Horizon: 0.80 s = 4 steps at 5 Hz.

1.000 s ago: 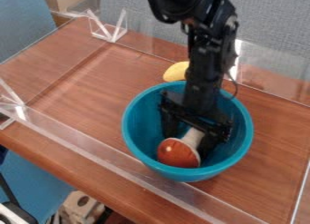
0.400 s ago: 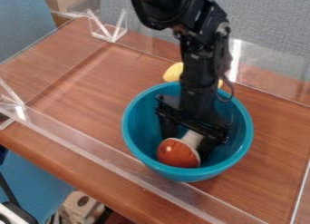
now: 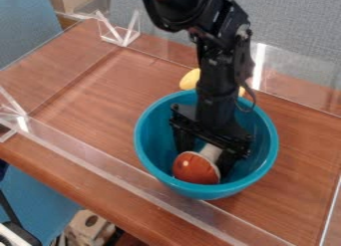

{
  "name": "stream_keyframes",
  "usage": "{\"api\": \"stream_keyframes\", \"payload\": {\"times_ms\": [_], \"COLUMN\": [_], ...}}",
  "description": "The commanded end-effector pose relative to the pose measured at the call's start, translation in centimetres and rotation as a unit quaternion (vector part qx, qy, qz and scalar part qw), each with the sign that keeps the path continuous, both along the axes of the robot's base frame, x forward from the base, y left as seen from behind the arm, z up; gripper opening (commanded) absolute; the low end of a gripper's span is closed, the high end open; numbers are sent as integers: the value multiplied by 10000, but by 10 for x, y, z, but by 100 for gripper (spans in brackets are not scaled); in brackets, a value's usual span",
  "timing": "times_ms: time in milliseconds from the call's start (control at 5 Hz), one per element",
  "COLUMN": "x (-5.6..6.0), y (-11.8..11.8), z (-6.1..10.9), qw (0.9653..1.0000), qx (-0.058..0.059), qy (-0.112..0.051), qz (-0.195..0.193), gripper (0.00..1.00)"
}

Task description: Remove the mushroom from the blue bowl and put it on the table

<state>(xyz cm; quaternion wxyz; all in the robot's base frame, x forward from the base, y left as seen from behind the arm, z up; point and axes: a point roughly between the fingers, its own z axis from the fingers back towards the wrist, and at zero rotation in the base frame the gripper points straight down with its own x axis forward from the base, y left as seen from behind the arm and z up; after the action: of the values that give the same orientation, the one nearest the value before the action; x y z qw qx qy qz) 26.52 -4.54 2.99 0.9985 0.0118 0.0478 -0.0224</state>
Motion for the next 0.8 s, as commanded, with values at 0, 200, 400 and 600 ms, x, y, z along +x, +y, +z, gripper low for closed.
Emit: {"api": "stream_keyframes", "payload": {"times_ms": [0,200,400,600], "x": [15,24,31,17], "y": [3,5,7,0], "z": [9,11,11,10], "qw": [9995,9999,9998,9995], "qx": [14,18,24,20], "qy": [-131,-141,-154,-141], "qz": [279,88,-107,-290], "gripper": [100,100,100,100]}}
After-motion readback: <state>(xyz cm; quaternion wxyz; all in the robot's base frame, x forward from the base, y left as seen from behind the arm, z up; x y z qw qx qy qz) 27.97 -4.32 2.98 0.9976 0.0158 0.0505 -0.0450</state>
